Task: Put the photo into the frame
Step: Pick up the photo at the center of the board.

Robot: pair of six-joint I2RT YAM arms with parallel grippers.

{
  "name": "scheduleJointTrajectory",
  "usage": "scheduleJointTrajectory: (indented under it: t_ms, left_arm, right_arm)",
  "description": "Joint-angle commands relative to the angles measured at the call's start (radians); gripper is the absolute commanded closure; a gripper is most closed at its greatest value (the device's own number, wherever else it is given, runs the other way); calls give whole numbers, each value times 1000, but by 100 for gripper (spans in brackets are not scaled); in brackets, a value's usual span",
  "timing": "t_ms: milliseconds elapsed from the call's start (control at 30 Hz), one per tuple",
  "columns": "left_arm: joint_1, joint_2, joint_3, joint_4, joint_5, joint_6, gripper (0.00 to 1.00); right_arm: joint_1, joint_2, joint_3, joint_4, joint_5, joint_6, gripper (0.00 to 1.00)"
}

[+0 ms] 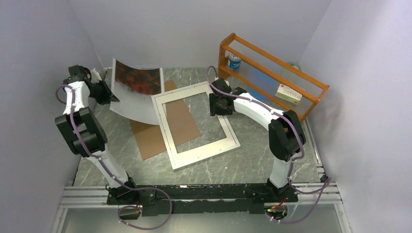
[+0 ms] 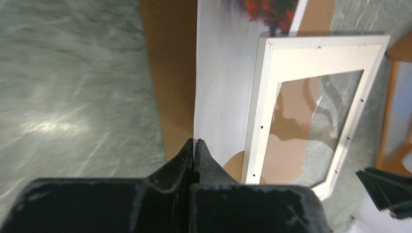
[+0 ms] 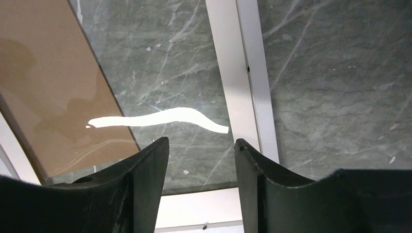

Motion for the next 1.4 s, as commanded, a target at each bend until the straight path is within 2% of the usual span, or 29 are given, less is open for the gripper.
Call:
scheduleJointTrajectory:
  t_ms: [0, 100, 267, 400, 533, 667, 900, 1067, 1200, 1367]
  left_arm:
    - [1, -183, 44, -6, -227, 19, 98]
    - [0, -246, 91, -16, -234, 23, 97]
    - [-29, -274, 259, -117, -213, -4, 97]
    - [-73, -349, 331, -179, -275, -29, 97]
    - [-75, -404, 359, -191, -213, -132, 98]
    - [-76, -432, 370, -202, -132, -265, 97]
    - [-76, -469, 452, -259, -104, -428, 97]
    - [-78, -562, 318, -209, -24, -526, 97]
    - [-78, -588, 278, -252, 22, -540, 97]
    - [-78, -616, 242, -256, 76, -556, 97]
  right_arm:
    - [3, -84, 4, 0, 39, 8, 44]
    - [3, -109, -5, 13, 45, 7, 43]
    - [3, -161, -15, 61, 47, -29, 40]
    - [4, -233, -34, 138, 2, -101, 28]
    - [40, -332, -95, 326, -82, -183, 15]
    - [123, -369, -89, 443, -101, -291, 8]
    - [288, -358, -33, 635, -175, -479, 5]
    - [435, -248, 34, 779, -41, -721, 4]
    - [489, -179, 61, 876, -44, -823, 4]
    - [506, -108, 81, 944, -51, -898, 15]
